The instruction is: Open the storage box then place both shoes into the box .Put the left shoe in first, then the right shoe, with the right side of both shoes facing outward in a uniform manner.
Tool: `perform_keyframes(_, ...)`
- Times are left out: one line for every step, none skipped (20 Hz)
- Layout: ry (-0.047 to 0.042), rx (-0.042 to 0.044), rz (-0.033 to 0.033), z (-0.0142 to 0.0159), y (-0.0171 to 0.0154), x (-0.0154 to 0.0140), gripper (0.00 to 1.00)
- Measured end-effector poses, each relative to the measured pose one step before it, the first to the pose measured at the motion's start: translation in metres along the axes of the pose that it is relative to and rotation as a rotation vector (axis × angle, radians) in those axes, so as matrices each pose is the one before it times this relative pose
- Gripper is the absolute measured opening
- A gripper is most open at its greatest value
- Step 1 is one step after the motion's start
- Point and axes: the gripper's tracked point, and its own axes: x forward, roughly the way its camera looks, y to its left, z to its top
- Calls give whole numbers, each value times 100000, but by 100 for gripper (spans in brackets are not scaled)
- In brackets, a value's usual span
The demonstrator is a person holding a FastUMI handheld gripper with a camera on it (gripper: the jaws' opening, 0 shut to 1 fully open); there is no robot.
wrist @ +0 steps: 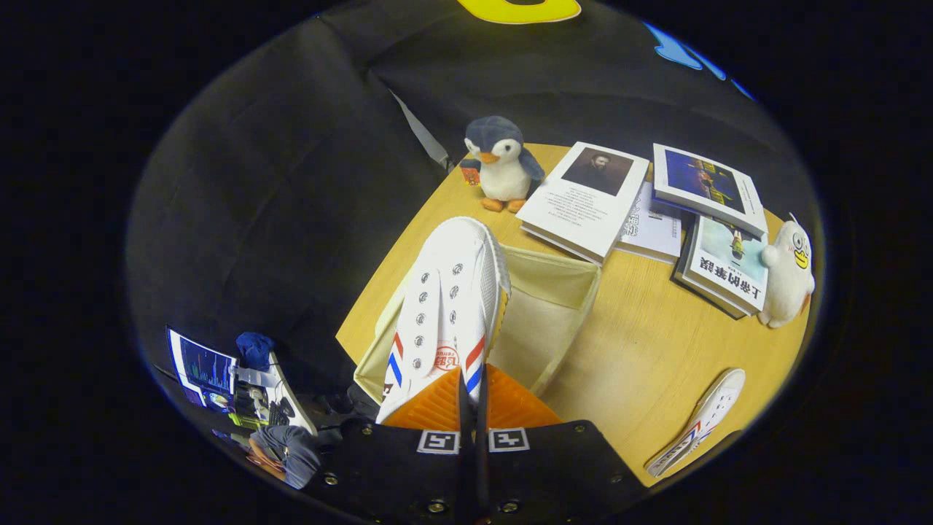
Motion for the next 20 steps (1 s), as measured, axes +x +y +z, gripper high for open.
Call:
perform_keyframes(723,55,-31,29,200,403,0)
perform_keyframes(691,99,0,9,84,402,0)
perform_keyframes(627,-122,-89,25,86,367,0)
perform_keyframes(553,-138,-268,2,24,322,0)
perform_keyframes(652,-575,-322,-119,96,357,0)
perform_keyframes(447,-259,-770,-32,29,338,0)
perform_keyframes(234,61,-1079,-40,42,429,0)
perform_keyframes(20,-1135,-1118,76,-19,547,0)
perform_keyframes(321,-1487,-863,-59,64,615,0)
perform_keyframes(-232,-615,775,198,437,67,8)
perform_keyframes(-1242,-1281,-1640,320,138,246,18)
perform_keyframes(-1772,-3157,-2359,422,-217,-125,44)
perform_keyframes(-2331,-3206,-2276,1132,-378,-1006,70)
perform_keyframes(-1980,-1598,-982,318,-303,-172,96)
perform_keyframes(-1160,-416,8,70,54,42,97)
perform_keyframes(-614,650,556,194,-40,-369,97)
perform_keyframes(-540,1088,516,238,-106,-483,97)
perform_keyframes(-774,1233,379,268,-139,-366,97)
perform_keyframes(-719,1304,253,93,-260,-432,97)
perform_keyframes(-828,1267,125,191,-326,-528,97)
